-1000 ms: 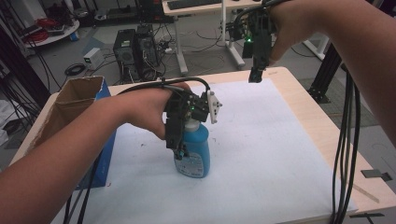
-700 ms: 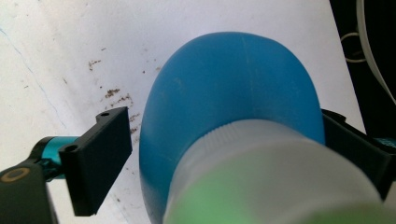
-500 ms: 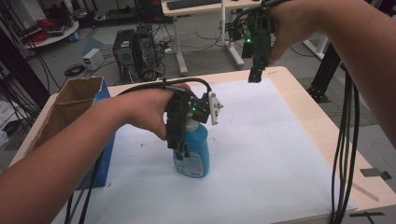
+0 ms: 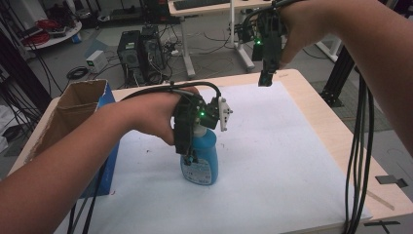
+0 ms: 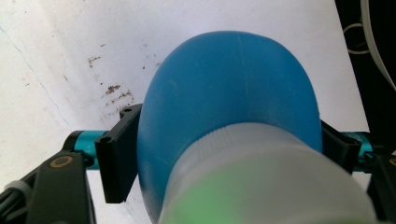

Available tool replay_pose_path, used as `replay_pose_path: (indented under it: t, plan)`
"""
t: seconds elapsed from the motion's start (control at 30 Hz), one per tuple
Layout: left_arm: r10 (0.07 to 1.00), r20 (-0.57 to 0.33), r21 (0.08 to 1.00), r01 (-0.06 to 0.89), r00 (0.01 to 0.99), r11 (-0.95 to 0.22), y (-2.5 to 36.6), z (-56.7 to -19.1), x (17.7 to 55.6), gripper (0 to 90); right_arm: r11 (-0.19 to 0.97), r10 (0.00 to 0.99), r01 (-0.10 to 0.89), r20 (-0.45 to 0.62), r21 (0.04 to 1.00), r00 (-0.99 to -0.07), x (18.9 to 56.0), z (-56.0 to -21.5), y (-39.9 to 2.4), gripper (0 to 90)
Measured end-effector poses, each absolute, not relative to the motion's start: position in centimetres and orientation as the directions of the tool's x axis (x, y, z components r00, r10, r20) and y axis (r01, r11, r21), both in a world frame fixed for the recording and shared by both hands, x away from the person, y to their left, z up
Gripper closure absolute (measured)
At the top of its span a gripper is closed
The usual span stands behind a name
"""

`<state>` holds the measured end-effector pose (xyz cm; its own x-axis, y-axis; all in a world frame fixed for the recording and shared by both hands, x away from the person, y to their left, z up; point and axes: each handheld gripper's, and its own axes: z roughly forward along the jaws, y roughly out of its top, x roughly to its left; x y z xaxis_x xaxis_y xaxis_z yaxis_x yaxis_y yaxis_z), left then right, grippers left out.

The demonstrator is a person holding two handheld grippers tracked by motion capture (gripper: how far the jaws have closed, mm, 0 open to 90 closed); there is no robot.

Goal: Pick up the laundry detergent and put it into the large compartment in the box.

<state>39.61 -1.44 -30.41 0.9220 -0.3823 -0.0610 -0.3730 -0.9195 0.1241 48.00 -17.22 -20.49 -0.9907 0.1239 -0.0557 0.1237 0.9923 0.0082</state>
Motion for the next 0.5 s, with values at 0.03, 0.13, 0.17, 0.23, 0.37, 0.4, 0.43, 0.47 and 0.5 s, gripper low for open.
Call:
replay_pose_path:
  t: [0.03, 0.13, 0.17, 0.23, 0.37, 0.4, 0.43, 0.47, 0.5]
  plan:
    - [-0.382, -0.061, 0.124, -0.373, 0.922, -0.919, -1.44, -30.41, 39.61, 25.3, 0.992, 0.124, 0.124, -0.056, 0.008, -0.991, 48.00, -20.49, -17.22, 3.4]
    - [-0.386, -0.060, 0.122, -0.377, 0.920, -0.918, -1.45, -30.42, 39.62, 26.7, 0.992, 0.122, 0.122, -0.056, 0.011, -0.991, 48.08, -20.49, -17.23, 3.4]
    - [-0.386, -0.060, 0.122, -0.377, 0.920, -0.918, -1.45, -30.42, 39.62, 27.9, 0.992, 0.122, 0.122, -0.056, 0.011, -0.991, 48.08, -20.49, -17.23, 3.4]
    - [-0.384, -0.062, 0.125, -0.375, 0.921, -0.919, -1.46, -30.47, 39.62, 28.5, 0.992, 0.125, 0.125, -0.056, 0.010, -0.991, 48.10, -20.51, -17.24, 3.4]
    - [-0.384, -0.061, 0.118, -0.376, 0.921, -0.919, -1.47, -30.46, 39.63, 29.7, 0.992, 0.125, 0.124, -0.055, 0.011, -0.991, 48.16, -20.57, -17.28, 3.4]
    - [-0.384, -0.059, 0.116, -0.376, 0.921, -0.919, -1.47, -30.45, 39.62, 30.6, 0.992, 0.129, 0.129, -0.054, 0.010, -0.990, 48.14, -20.55, -17.28, 3.4]
    - [-0.384, -0.059, 0.116, -0.376, 0.921, -0.919, -1.47, -30.45, 39.62, 31.4, 0.992, 0.129, 0.129, -0.054, 0.010, -0.990, 48.14, -20.55, -17.28, 3.4]
    - [-0.387, -0.060, 0.115, -0.379, 0.920, -0.918, -1.49, -30.47, 39.64, 31.4, 0.992, 0.127, 0.127, -0.054, 0.011, -0.990, 48.17, -20.56, -17.31, 3.4]
    - [-0.385, -0.059, 0.116, -0.376, 0.921, -0.919, -1.47, -30.46, 39.62, 31.4, 0.992, 0.127, 0.127, -0.055, 0.011, -0.990, 48.16, -20.56, -17.31, 3.4]
